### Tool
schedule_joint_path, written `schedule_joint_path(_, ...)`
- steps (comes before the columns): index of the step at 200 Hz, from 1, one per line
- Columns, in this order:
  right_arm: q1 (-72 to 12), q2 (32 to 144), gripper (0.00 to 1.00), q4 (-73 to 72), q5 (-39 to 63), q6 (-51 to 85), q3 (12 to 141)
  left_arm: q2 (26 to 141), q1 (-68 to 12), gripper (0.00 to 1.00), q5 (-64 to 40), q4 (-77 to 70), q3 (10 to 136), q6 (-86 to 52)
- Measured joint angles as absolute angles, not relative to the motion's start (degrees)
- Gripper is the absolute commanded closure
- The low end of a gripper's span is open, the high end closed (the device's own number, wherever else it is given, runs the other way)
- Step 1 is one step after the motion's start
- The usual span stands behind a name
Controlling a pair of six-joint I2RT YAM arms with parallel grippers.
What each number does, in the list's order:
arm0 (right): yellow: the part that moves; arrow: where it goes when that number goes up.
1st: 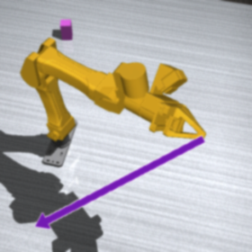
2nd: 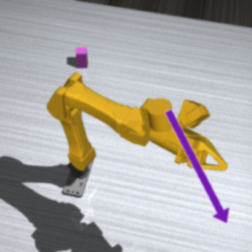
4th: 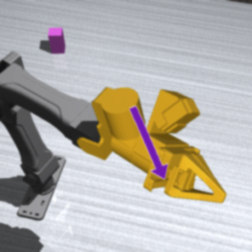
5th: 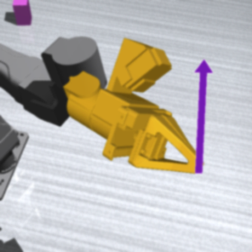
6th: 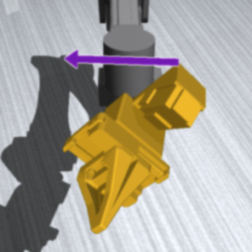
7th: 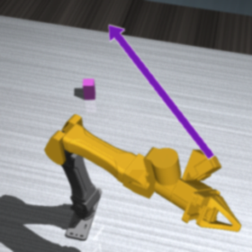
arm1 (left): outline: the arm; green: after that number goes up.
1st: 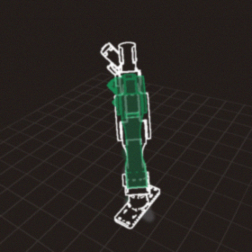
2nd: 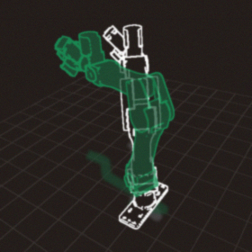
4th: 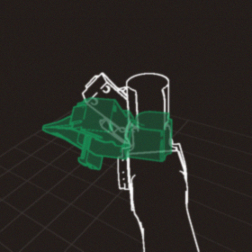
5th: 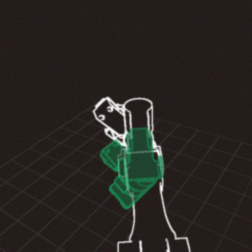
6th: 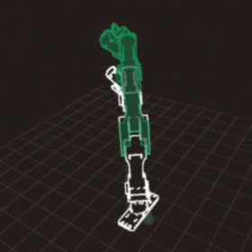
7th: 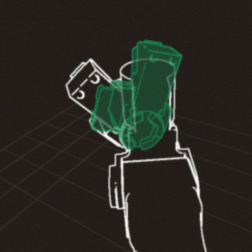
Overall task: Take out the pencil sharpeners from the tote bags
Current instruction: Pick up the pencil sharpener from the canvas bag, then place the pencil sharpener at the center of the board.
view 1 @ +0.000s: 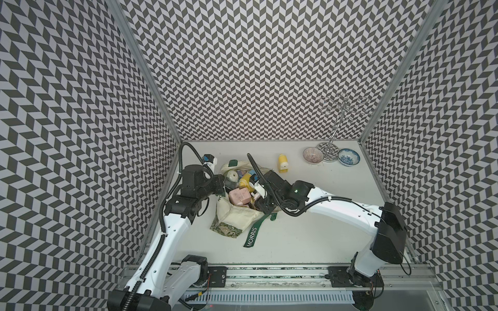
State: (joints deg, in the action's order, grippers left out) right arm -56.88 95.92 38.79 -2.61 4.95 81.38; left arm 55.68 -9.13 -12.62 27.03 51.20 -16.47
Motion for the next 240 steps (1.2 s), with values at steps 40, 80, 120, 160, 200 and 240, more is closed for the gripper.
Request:
schedule_joint_path(40, -55.81, 93.38, 0.62, 40.49, -3.18, 4.56, 85.21, 55.53, -9.13, 1.0, -12.29, 26.55, 50.74, -16.38)
schedule_joint_path(80, -47.81, 86.78, 0.62, 40.25, -1.83, 4.34, 87.99, 55.31, -9.13, 1.0, -11.79, 26.24, 50.48, -16.36)
schedule_joint_path(120, -34.79, 86.76, 0.62, 39.9, -2.85, 4.82, 88.51, 54.83, -9.13, 1.0, -11.62, 25.39, 49.69, -16.36)
schedule_joint_path(160, -26.61, 97.21, 0.63, 40.4, -3.97, 5.65, 90.67, 54.72, -9.13, 1.0, -11.44, 24.71, 49.23, -16.34)
schedule_joint_path(200, -21.87, 109.78, 0.63, 41.19, -0.51, 5.41, 95.31, 54.08, -9.13, 1.0, -11.11, 23.92, 48.38, -16.34)
schedule_joint_path(240, -19.11, 119.83, 0.63, 42.09, 2.17, 4.73, 102.87, 53.98, -9.13, 1.0, -10.98, 23.49, 48.05, -16.32)
